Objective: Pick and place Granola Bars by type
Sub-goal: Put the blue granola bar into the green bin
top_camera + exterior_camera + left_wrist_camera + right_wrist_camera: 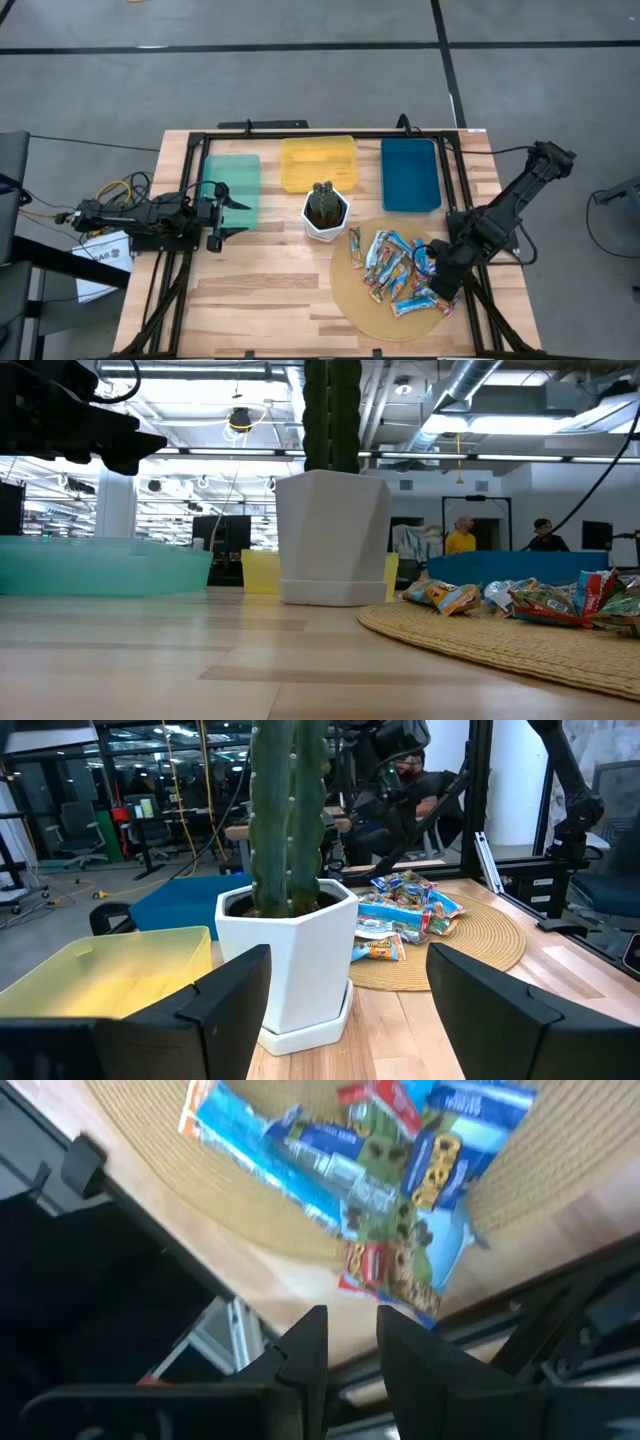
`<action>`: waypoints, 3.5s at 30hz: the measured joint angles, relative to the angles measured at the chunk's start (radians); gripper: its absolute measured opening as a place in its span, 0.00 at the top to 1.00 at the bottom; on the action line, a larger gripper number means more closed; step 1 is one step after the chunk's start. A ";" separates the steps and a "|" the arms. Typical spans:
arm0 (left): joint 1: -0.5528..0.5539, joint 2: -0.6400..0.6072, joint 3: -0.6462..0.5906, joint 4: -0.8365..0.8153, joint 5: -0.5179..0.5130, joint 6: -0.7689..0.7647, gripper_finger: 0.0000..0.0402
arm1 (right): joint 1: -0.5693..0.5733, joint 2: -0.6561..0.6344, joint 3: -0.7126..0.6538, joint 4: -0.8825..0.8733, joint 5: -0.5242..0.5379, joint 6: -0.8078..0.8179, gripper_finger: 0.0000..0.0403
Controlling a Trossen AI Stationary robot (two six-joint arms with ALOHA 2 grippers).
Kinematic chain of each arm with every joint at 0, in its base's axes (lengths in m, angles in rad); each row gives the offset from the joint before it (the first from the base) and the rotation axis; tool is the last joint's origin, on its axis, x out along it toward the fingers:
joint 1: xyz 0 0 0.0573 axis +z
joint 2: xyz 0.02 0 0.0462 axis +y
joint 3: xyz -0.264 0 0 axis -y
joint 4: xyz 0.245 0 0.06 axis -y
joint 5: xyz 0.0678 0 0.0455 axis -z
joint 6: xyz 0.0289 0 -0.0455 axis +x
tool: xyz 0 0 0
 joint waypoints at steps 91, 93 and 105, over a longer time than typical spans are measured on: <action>0.000 0.000 0.000 0.000 0.000 0.000 0.35 | 0.017 0.102 -0.192 0.294 0.124 -0.088 0.97; 0.000 0.000 0.000 0.000 0.000 0.000 0.35 | 0.013 0.082 -0.192 0.322 0.138 -0.089 0.96; 0.000 0.000 0.000 0.000 0.000 0.000 0.35 | -0.069 -0.073 -0.192 0.546 0.318 -0.187 0.98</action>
